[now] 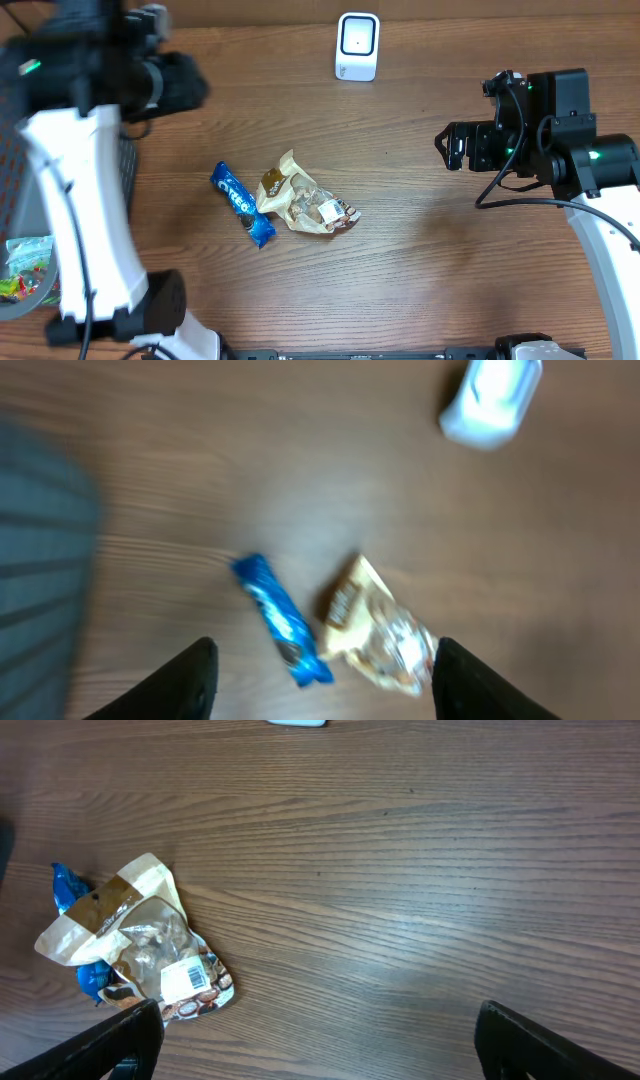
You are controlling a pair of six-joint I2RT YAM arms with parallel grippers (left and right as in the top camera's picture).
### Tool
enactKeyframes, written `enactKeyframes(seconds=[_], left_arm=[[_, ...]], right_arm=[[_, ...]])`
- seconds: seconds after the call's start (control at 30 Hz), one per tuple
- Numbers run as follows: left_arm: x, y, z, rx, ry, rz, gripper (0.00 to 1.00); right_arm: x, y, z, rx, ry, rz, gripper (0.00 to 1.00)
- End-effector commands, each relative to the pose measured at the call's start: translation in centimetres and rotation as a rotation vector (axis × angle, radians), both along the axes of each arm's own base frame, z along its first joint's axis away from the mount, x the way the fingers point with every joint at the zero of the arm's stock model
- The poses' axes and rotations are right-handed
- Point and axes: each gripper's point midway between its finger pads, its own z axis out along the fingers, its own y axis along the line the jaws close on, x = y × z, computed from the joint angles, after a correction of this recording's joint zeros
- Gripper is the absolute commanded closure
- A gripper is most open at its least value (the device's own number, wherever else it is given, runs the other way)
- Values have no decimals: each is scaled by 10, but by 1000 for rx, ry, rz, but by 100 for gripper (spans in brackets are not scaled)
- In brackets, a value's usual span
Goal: Scan the item barcode
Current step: 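Lift the blue Oreo packet out and drop it beside the cookie bag, then reach the left gripper into the basket and grasp the green packet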
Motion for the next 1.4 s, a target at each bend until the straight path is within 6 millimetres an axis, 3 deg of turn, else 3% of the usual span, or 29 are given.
enactKeyframes(seconds=[0.0,0.13,0.23,0.3,0.37,0.53,0.73,0.93,1.13,1.37], left_arm=[[-46,47,45,60,-126,225,35],[-111,110,58,151,-148,563,29],[-163,153,44,216,-78,840,21],[-182,172,28,203,-23,960,18],[-182,187,10,150,6,1012,16],[-156,231,-45,48,60,1029,14],[-136,256,-105,-17,234,1016,16],[-152,271,-157,-30,466,1106,16],[-182,290,-176,2,571,1270,14],[-182,298,-210,-4,578,1290,13]], right_arm=[[2,3,10,11,-22,7,0],[3,3,11,12,-25,7,0],[4,3,11,12,-31,7,0],[5,4,12,13,-34,7,0],[5,4,12,13,-36,7,0],[5,4,12,13,-35,7,0],[5,4,12,13,-36,7,0],[4,3,11,12,-29,7,0],[4,3,11,12,-29,7,0],[4,3,11,12,-28,7,0]])
